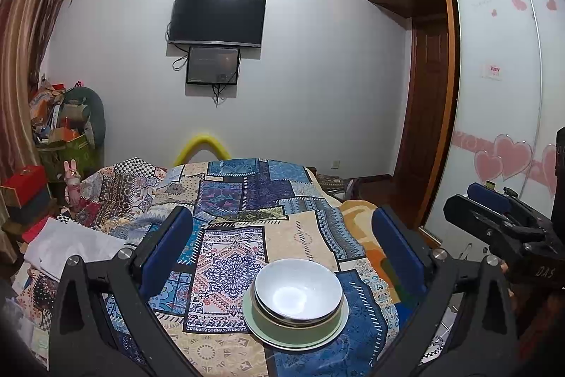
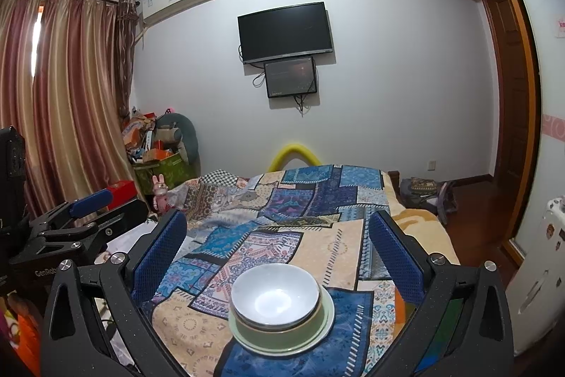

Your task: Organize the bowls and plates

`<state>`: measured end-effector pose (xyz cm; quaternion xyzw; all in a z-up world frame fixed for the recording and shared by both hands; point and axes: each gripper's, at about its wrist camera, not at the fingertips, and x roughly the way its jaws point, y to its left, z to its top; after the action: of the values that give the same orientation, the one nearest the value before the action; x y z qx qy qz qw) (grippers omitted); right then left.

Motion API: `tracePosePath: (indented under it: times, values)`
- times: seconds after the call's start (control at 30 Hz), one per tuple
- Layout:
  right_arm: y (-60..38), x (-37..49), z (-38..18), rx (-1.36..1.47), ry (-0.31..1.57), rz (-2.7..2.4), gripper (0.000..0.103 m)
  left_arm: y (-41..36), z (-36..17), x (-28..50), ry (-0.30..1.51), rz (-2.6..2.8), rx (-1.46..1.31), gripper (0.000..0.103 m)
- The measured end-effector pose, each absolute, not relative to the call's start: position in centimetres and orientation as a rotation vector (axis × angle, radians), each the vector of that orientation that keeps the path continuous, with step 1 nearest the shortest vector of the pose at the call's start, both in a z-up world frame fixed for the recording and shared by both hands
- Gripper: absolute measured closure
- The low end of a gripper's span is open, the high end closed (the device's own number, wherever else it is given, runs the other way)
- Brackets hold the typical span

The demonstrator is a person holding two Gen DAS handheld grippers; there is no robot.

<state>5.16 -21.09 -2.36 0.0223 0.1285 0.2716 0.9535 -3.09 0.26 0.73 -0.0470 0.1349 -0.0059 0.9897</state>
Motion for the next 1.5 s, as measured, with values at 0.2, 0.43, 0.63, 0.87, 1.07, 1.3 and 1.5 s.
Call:
tracePosePath:
  times: [0.2,0.43,0.63,0.87,1.07,1.3,1.5]
  values:
    - [-21.19,5.06,-2.29,0.044,0.257,0.552,0.0,0.41,0.6,-3.08,0.272,-0.014,-0.103,0.0]
    - [-21.17,4.82,-2.32,0.043,0.255,0.553,0.0,0.48,0.57,-3.02,0.272,-0.014,-0.103,0.0]
    - [-21.05,4.72,-2.3,0.035,0.257,0.555,0.0,0.51,0.53,-2.97,0.277,-0.016,-0.106,0.0]
    - [-21.15,4.77,-2.24,0.038,0.258,0.555,0.0,0.54,0.49,-2.9,0.28,-0.019,-0.108,0.0]
    - [-21.11,4.77,-2.23,0.04,0.26,0.555,0.0,0.41,0.39,-2.81,0.28,-0.021,-0.108,0.0]
    - [-21.11,4.77,-2.23,0.041,0.262,0.555,0.0,0.3,0.33,-2.67,0.283,-0.033,-0.111,0.0]
    - [-21.35,5.04,-2.25,0.041,0.268,0.558,0.0,0.3,0.35,-2.6,0.291,-0.041,-0.118,0.0]
